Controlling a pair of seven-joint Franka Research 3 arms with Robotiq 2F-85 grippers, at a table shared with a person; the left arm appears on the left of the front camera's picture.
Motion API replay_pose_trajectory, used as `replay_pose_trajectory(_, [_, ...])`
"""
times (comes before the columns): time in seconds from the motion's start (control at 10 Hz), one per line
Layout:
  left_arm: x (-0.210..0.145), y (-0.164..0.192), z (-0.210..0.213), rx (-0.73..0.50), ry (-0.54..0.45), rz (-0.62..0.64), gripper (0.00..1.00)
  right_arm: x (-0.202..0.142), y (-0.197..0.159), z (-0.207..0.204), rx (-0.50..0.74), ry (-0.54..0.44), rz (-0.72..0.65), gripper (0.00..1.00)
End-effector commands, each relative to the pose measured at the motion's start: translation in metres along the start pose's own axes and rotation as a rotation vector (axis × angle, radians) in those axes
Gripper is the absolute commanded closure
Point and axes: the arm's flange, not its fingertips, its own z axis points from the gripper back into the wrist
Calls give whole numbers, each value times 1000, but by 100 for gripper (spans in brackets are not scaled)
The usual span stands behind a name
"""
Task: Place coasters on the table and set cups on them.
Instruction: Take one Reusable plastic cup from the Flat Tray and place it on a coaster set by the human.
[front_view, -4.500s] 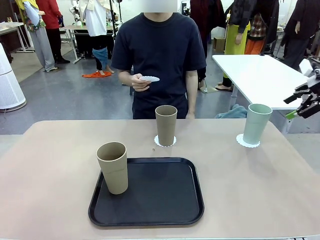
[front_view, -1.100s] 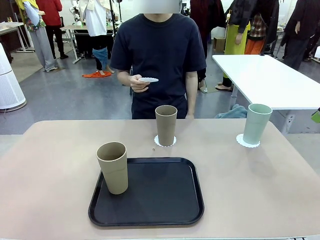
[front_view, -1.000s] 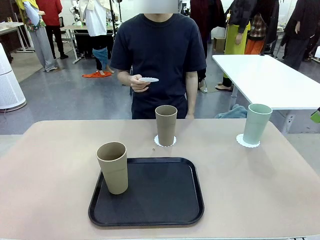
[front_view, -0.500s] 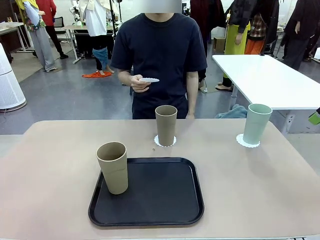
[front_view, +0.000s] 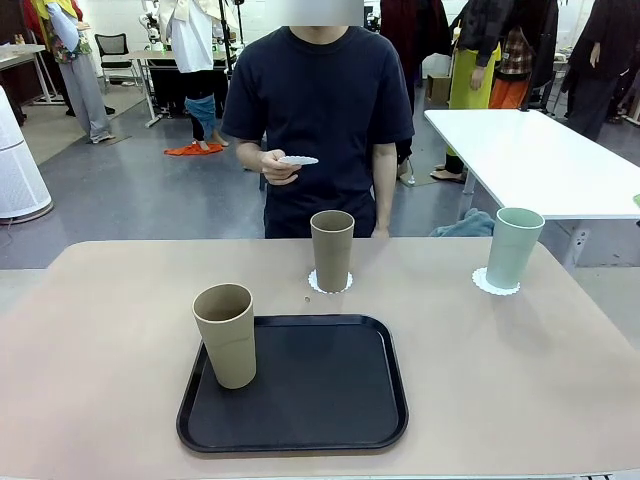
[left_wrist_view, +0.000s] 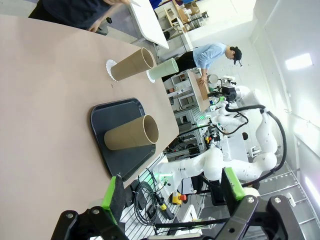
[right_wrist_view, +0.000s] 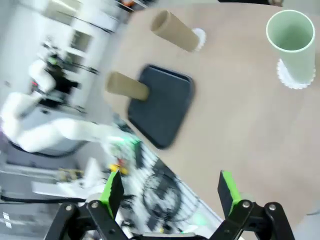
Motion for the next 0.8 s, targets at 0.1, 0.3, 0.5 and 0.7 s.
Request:
replay_pose_trajectory(0.1, [0,-2,1,-14,-7,-5,0,-8,-46,52,393,-274,-379,0])
replay_pose_trajectory(0.3, [0,-2,1,-14,-7,-5,0,-41,-58,73,472,-299,-422,0])
replay_pose_trajectory(0.5, [0,-2,1,-14,-7,-5,0,-71,-57,95,491,-295,-437,0])
replay_pose_trajectory(0.7, [0,-2,1,-14,-7,-5,0,-80,-53,112,445,-274,-422,0])
